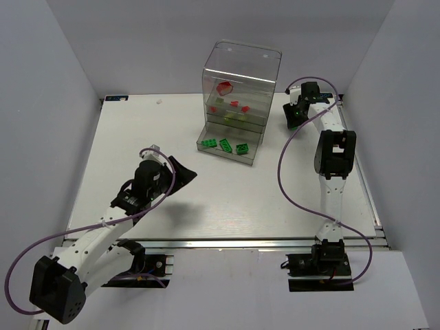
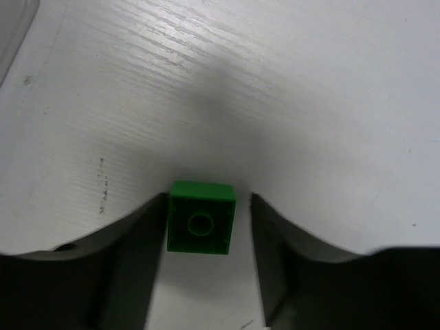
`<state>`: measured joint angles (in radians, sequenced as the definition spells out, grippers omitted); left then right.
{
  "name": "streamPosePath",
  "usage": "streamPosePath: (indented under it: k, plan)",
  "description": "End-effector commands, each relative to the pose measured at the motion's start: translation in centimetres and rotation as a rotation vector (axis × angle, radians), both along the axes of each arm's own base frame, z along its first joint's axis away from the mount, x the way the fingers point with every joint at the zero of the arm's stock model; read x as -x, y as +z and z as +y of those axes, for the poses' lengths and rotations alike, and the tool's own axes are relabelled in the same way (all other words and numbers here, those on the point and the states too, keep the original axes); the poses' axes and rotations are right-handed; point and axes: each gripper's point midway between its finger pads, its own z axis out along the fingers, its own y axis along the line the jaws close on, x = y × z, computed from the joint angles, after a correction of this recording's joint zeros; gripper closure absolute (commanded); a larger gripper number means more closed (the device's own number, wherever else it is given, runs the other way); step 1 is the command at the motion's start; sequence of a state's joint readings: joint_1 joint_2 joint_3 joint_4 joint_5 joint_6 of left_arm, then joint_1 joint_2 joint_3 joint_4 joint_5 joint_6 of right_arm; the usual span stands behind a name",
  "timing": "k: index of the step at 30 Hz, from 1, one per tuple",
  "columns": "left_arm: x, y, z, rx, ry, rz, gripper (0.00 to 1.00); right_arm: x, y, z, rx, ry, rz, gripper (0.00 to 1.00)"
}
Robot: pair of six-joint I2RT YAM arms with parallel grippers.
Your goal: Sort the legos into containers by color
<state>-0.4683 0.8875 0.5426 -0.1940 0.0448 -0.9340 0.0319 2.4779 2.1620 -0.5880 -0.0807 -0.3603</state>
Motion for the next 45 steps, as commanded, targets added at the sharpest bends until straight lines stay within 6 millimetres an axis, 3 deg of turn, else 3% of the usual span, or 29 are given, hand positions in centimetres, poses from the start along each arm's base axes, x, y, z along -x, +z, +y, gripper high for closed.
streamPosePath:
  k: [1, 3, 8, 10, 11, 12, 13, 14, 15, 16, 17, 18, 19, 20, 22, 26, 29, 30, 31, 32, 33, 34, 35, 36, 37, 39, 40, 41, 45]
  plan:
    - [-0.2, 0.6, -0.3, 0.017, -0.01, -0.014, 0.21, -1.6, 1.4, 0.0, -0.013, 0.01, -0.062, 0.5]
    - [-0.2, 0.5, -0.3, 0.016, -0.012, -0.01, 0.21, -1.2, 1.4, 0.0, -0.018, 0.017, -0.054, 0.67]
    - [0.0, 0.6, -0.2, 0.023, -0.007, -0.018, 0.21, 0.3, 3.3, -0.3, -0.031, 0.027, -0.054, 0.92]
    - [0.1, 0.5, -0.1, 0.027, -0.006, -0.023, 0.21, 1.7, 5.4, -1.4, -0.058, 0.039, -0.064, 1.0]
    - [0.2, 0.5, -0.1, 0.028, -0.006, -0.024, 0.21, 2.5, 8.4, -1.2, -0.045, 0.098, -0.114, 1.0]
    - [0.2, 0.5, -0.1, 0.03, -0.008, -0.028, 0.21, 5.1, 7.2, -0.7, -0.056, 0.152, -0.058, 1.0]
    - [0.2, 0.4, -0.1, 0.029, -0.006, -0.027, 0.21, 7.1, 8.0, 0.9, -0.134, 0.261, -0.051, 1.0]
    - [0.2, 0.3, -0.1, 0.03, -0.008, -0.026, 0.21, 9.4, 11.1, 1.9, -0.157, 0.366, -0.09, 1.0]
    - [0.2, 0.2, -0.2, 0.033, -0.013, -0.028, 0.21, 14.2, 9.2, 2.6, -0.152, 0.552, -0.012, 1.0]
    - [0.2, 0.2, -0.3, 0.036, -0.015, -0.032, 0.21, 16.9, 9.8, 4.3, -0.212, 0.679, -0.027, 1.0]
    - [0.2, 0.2, -0.3, 0.037, -0.018, -0.033, 0.21, 19.5, 12.1, 4.8, -0.187, 0.775, -0.085, 1.0]
    - [0.1, 0.3, -0.4, 0.042, -0.021, -0.041, 0.21, 21.3, 12.3, 5.3, -0.143, 0.909, -0.133, 1.0]
    - [0.1, 0.1, -0.6, 0.042, -0.03, -0.037, 0.21, 24.3, 10.6, 6.3, -0.187, 0.958, -0.102, 1.0]
    - [0.1, 0.0, -0.7, 0.041, -0.034, -0.036, 0.21, 25.3, 12.3, 6.7, -0.158, 0.989, -0.172, 1.0]
    - [-0.2, 0.1, -1.1, 0.048, -0.047, -0.038, 0.21, 26.8, 12.0, 8.8, -0.147, 1.051, -0.194, 1.0]
    - [-0.5, 0.5, -1.5, 0.053, -0.065, -0.045, 0.21, 26.4, 13.4, 12.4, -0.111, 1.076, -0.214, 1.0]
    - [-0.3, 0.5, -1.5, 0.057, -0.068, -0.042, 0.21, 24.4, 14.2, 16.1, -0.089, 1.058, -0.263, 0.98]
    - [-0.3, 0.6, -1.5, 0.061, -0.063, -0.045, 0.21, 23.3, 13.9, 16.3, -0.071, 0.977, -0.244, 0.96]
    - [-0.1, 0.6, -1.4, 0.062, -0.062, -0.048, 0.21, 21.6, 14.4, 18.8, -0.061, 0.982, -0.287, 0.95]
    - [0.0, 0.7, -1.3, 0.067, -0.056, -0.048, 0.21, 20.4, 14.8, 19.3, -0.04, 0.949, -0.293, 0.94]
    - [0.1, 0.8, -1.1, 0.067, -0.051, -0.05, 0.21, 19.1, 13.0, 20.0, -0.047, 0.925, -0.24, 0.94]
    - [0.2, 1.0, -0.9, 0.069, -0.042, -0.057, 0.21, 17.5, 15.5, 22.0, -0.062, 0.902, -0.283, 0.91]
    - [0.3, 1.1, -0.8, 0.071, -0.038, -0.058, 0.21, 16.6, 15.4, 22.2, -0.053, 0.87, -0.265, 0.9]
    - [0.3, 1.2, -0.7, 0.073, -0.032, -0.06, 0.21, 15.4, 13.5, 22.8, -0.049, 0.85, -0.217, 0.89]
    - [0.5, 1.2, -0.6, 0.077, -0.026, -0.063, 0.21, 14.2, 15.4, 24.2, -0.053, 0.844, -0.258, 0.85]
    - [0.6, 1.2, -0.5, 0.084, -0.022, -0.064, 0.21, 13.0, 13.4, 24.5, -0.039, 0.824, -0.203, 0.7]
    - [0.7, 1.1, -0.4, 0.085, -0.019, -0.062, 0.21, 12.4, 14.3, 25.3, -0.034, 0.831, -0.222, 0.55]
    - [0.7, 1.2, -0.4, 0.09, -0.017, -0.062, 0.21, 12.6, 13.7, 25.3, -0.031, 0.834, -0.186, 0.48]
    - [0.8, 1.2, -0.8, 0.093, -0.03, -0.06, 0.21, 12.9, 12.4, 25.7, -0.043, 0.835, -0.146, 0.37]
